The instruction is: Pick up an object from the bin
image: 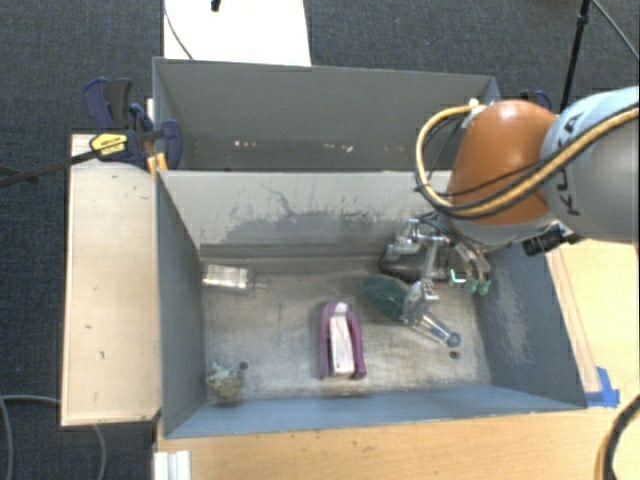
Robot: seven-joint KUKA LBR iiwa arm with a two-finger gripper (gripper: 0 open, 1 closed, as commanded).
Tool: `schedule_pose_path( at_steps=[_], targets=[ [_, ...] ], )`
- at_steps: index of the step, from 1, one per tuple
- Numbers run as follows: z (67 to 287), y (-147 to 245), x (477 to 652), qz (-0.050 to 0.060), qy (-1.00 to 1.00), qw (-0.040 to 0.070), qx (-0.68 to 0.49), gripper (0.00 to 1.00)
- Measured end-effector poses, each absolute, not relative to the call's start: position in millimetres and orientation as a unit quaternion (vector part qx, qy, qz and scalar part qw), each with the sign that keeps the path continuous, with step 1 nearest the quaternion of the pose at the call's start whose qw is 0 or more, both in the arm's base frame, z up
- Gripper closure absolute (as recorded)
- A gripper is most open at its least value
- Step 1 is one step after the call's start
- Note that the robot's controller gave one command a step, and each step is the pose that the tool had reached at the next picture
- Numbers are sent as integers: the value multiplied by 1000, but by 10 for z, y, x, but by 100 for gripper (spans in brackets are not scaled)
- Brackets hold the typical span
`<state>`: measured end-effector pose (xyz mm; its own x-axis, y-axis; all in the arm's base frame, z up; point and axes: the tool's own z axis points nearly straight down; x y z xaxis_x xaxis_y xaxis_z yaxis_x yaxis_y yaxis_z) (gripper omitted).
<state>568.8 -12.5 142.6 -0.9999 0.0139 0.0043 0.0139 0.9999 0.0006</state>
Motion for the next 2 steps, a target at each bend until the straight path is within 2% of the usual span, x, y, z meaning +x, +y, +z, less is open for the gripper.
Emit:
schedule_pose_path(
  at_steps=[1,2],
  targets=[
    [707,-102,5767,-1,-1000,-4,5,0],
    [1012,-241,5635,-1,-997,-3,-83,0]
  ],
)
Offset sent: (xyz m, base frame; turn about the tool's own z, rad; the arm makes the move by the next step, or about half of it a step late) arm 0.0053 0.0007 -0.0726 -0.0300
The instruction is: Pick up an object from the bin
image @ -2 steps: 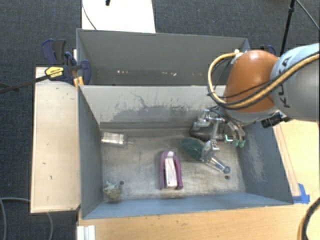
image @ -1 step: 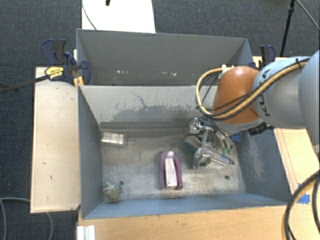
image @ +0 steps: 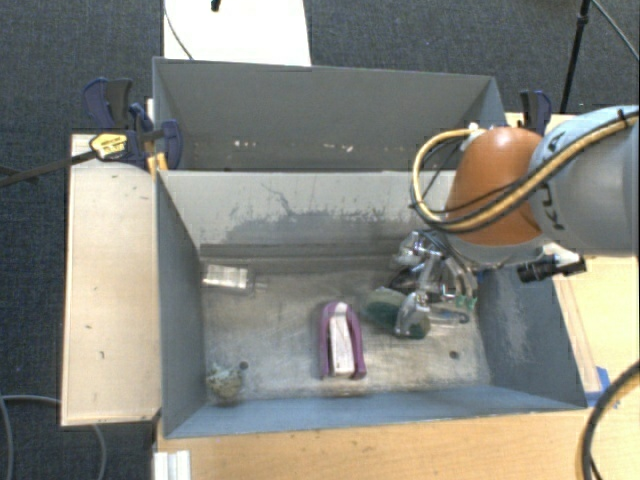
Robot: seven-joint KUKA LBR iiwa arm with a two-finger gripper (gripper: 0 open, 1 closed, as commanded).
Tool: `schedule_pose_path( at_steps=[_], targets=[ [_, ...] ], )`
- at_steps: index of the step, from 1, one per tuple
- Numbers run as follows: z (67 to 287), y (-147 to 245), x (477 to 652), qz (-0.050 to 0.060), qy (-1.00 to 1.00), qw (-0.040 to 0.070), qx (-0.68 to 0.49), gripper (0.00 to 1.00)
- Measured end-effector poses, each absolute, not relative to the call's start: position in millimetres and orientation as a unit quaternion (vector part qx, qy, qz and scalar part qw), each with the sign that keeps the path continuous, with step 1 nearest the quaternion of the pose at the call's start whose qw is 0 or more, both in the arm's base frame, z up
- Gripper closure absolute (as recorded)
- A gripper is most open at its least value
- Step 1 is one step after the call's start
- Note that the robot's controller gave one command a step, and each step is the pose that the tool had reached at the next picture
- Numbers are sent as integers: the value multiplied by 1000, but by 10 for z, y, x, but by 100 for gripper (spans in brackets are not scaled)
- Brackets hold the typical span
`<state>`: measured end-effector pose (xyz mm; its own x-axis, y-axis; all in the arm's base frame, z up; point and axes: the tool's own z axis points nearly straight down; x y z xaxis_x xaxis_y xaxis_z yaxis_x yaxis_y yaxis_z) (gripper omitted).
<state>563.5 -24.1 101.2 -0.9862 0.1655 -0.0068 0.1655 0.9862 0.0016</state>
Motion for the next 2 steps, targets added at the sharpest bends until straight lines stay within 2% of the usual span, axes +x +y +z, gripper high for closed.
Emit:
schedule_pose_path(
  at_steps=[1,2],
  targets=[
    [1007,-323,5428,1,975,0,223,0],
    [733,-385,5500,3,958,0,287,0]
  ],
)
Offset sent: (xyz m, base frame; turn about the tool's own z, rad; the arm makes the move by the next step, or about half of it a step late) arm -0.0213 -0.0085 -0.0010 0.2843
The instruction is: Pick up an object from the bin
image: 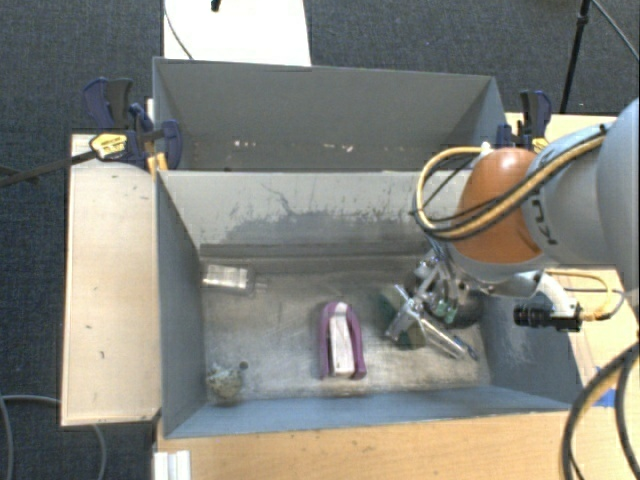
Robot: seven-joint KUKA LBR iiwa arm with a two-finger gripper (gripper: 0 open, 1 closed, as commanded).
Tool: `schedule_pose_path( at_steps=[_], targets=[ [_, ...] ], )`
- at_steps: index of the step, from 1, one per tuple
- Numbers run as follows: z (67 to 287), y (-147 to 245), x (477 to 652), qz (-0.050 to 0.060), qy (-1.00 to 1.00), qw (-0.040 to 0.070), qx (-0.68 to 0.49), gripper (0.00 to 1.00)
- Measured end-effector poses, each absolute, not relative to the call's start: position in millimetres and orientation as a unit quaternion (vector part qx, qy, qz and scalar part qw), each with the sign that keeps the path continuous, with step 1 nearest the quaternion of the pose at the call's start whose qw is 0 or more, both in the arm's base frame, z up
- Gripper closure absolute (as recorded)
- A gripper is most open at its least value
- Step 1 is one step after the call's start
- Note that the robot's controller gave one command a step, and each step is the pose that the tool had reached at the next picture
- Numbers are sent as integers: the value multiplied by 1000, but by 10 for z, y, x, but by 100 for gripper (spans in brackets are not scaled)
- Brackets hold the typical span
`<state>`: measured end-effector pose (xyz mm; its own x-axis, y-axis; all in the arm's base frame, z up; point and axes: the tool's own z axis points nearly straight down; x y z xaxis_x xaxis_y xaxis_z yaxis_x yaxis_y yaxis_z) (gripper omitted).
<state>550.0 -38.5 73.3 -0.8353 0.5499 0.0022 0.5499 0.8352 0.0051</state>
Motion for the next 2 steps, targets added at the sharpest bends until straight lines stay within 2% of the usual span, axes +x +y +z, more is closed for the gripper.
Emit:
schedule_pose_path(
  at_steps=[1,2],
  targets=[
    [746,-373,5510,-2,-959,-1,-284,0],
    [764,-376,5530,-2,-959,-4,-283,100]
  ],
)
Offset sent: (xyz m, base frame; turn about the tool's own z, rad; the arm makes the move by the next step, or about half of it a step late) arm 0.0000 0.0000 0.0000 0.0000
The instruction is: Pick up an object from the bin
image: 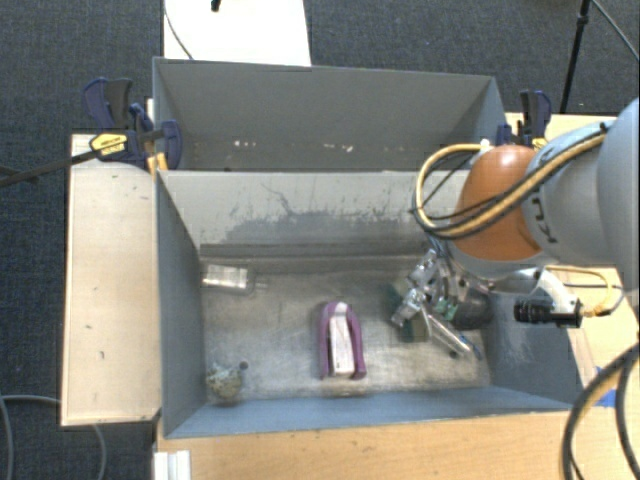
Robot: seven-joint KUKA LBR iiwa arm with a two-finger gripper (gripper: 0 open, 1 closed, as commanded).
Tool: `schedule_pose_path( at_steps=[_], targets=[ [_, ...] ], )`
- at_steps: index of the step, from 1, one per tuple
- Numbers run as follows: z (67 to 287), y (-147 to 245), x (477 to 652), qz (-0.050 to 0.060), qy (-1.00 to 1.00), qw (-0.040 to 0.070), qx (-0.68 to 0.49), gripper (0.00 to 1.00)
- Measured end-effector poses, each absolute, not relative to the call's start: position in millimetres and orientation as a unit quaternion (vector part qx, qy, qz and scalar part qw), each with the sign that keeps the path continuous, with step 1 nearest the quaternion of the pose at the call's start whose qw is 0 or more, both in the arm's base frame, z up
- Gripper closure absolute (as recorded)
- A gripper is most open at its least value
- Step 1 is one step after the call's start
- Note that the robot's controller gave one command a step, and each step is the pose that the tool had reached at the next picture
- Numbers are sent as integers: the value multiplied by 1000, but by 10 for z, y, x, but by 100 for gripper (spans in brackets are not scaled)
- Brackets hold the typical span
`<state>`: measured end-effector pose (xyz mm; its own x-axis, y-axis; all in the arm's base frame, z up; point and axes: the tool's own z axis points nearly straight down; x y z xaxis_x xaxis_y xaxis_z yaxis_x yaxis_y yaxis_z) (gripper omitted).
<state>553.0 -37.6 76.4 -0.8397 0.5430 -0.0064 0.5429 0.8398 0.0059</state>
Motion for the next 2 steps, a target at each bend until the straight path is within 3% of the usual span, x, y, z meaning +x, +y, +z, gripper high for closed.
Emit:
schedule_pose_path(
  at_steps=[2],
  targets=[
    [956,-375,5544,1,961,3,277,100]
  ],
)
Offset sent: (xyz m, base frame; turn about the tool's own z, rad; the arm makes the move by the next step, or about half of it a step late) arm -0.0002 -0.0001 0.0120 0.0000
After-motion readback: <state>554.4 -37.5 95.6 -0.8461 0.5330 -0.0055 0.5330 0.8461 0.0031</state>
